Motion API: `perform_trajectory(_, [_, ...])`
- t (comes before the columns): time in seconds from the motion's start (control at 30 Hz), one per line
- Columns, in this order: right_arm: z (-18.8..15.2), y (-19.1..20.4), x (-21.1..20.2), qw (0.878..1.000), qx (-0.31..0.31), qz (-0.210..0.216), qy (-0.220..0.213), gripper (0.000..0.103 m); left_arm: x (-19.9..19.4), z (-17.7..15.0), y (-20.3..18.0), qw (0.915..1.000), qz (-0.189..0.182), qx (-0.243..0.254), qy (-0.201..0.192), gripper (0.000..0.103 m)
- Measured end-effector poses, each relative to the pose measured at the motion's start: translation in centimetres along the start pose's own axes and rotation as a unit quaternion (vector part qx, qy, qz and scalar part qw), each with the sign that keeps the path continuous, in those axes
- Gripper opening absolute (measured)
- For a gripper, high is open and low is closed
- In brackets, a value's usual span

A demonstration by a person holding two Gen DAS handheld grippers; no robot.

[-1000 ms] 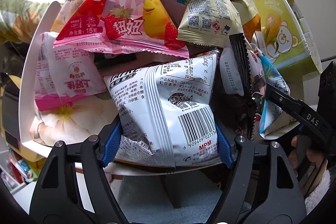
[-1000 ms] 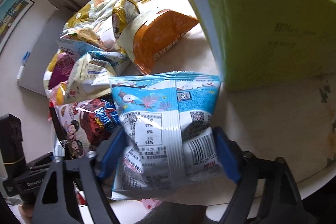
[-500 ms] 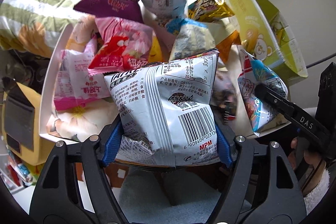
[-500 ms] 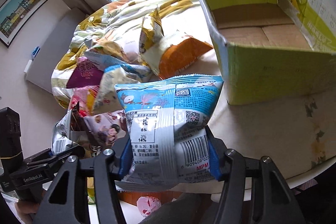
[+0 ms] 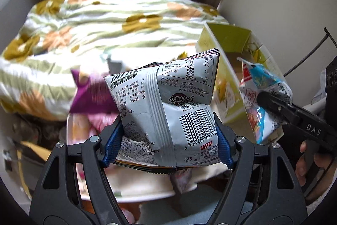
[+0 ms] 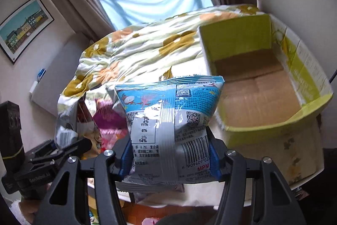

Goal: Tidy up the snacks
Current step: 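Carry both bags into the yellow box and open both tools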

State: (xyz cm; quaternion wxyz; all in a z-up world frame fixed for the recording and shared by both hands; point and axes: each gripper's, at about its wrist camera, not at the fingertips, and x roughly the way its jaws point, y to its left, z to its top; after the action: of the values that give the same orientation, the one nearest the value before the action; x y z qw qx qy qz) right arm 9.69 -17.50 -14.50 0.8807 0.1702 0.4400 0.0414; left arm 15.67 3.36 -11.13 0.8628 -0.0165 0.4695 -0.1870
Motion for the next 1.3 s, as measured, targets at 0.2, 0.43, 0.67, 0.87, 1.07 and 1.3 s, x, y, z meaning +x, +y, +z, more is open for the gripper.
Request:
perform_trajectory(0.2, [4.5,-3.0,-1.8,0.999,0.004,-0.030,-0.031,0.055,1.4,6.9,-5.1,0.9987,-0.001,0.038,-0.034,0.072])
perform_trajectory(0.43, [10.6,-8.7,-2.3,0.998,0.006,-0.044,-0.036,0.055,7.8,13.7,-13.1,0.9979,-0.019,0.057,-0.024,0.073])
perform_trajectory(0.67, [15.1,-15.7,-1.0,0.998,0.020,-0.057,-0.027,0.055,18.2,18.0,-20.1,0.9974,-0.002,0.068,0.023,0.073])
perform_trajectory(0.87, [17.3,-20.0,0.2,0.999,0.024,-0.043,-0.001,0.055,24.6,18.7,-23.3,0.9958,0.031,0.072,0.048,0.097])
perform_trajectory(1.07, [17.9,-22.2,1.6,0.999,0.024,-0.026,0.019,0.055,25.9,17.1,-22.9,0.9950,0.053,0.054,0.066,0.103])
perform_trajectory(1.3, [18.0,-22.3,2.1,0.999,0.004,-0.016,0.031,0.055,22.1,15.2,-20.9,0.9967,0.059,0.024,0.050,0.103])
